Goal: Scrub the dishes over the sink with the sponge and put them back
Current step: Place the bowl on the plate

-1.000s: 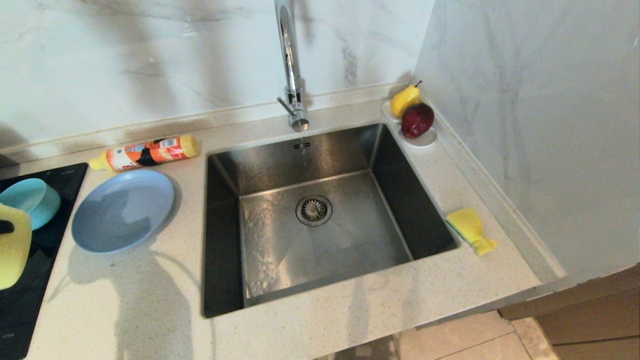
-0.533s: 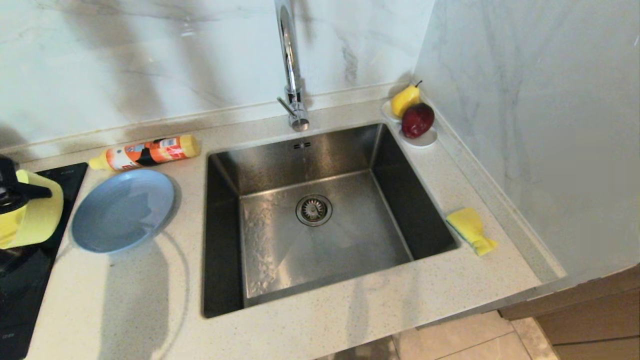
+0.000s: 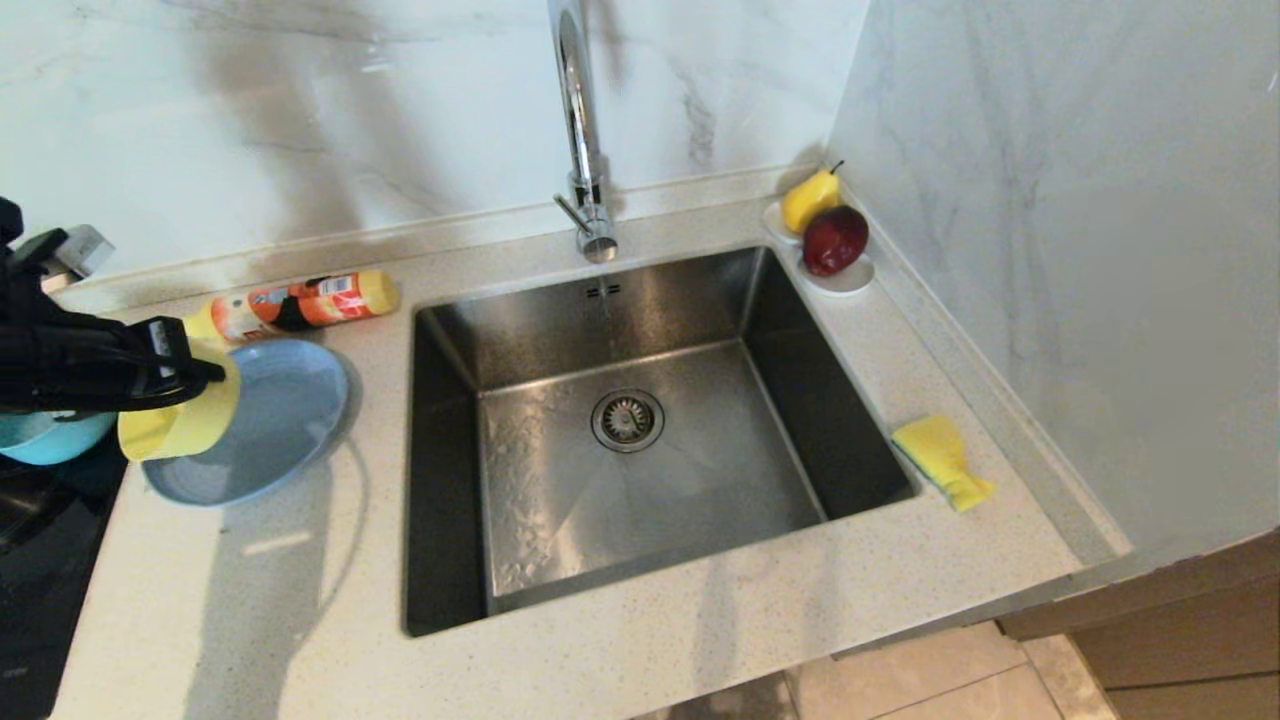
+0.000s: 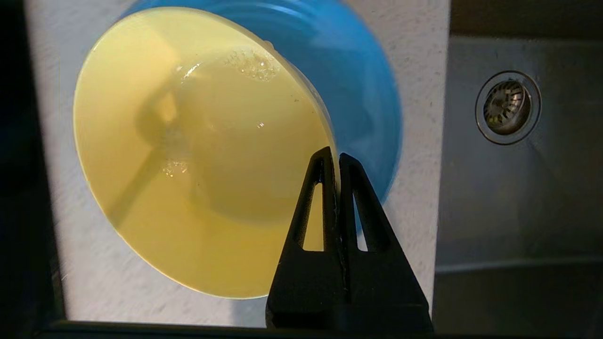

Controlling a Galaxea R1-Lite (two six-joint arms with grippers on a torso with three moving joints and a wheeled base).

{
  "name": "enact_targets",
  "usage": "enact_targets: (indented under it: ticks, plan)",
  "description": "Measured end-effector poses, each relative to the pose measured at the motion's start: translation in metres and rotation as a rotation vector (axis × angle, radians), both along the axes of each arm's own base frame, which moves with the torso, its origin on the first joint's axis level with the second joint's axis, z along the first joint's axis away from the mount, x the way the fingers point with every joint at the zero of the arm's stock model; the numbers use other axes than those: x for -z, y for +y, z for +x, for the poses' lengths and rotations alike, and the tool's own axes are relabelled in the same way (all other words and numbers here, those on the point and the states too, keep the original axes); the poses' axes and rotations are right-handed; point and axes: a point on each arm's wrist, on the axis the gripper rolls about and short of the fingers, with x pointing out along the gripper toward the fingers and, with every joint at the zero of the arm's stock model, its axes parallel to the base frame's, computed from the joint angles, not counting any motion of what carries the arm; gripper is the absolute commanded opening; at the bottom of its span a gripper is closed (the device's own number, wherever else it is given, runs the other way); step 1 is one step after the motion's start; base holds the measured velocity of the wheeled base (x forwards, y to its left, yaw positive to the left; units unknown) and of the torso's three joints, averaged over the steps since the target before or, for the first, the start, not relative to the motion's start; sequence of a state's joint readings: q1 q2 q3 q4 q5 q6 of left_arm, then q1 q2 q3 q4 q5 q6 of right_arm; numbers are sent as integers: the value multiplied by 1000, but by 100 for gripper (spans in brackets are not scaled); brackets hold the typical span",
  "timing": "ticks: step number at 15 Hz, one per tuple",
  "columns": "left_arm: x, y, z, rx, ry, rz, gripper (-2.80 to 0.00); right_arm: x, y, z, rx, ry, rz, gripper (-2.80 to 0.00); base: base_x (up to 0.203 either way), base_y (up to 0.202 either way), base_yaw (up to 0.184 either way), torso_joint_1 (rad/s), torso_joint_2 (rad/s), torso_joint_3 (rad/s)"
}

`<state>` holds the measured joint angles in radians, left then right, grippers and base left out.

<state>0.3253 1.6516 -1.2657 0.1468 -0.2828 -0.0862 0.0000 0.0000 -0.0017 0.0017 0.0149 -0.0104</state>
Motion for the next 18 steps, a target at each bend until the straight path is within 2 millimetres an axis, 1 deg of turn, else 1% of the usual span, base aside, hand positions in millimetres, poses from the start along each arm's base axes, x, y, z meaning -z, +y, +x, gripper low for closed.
enact_targets:
  ticks: [4,8,10,15,18]
  plan:
    - [8,-16,22,-23,2,59,-280,0,0,0,0,0,0,-280,0,0,0,0,0,0]
    - [16,-20,38,-56,5,103,-280,0,0,0,0,0,0,-280,0,0,0,0,0,0]
    - [17,-19,43,-58,13,112,-280,0,0,0,0,0,0,-280,0,0,0,0,0,0]
    - [28,-16,51,-64,52,165,-280,0,0,0,0,0,0,-280,0,0,0,0,0,0]
    - [35,-20,54,-50,73,173,-280,0,0,0,0,0,0,-280,0,0,0,0,0,0]
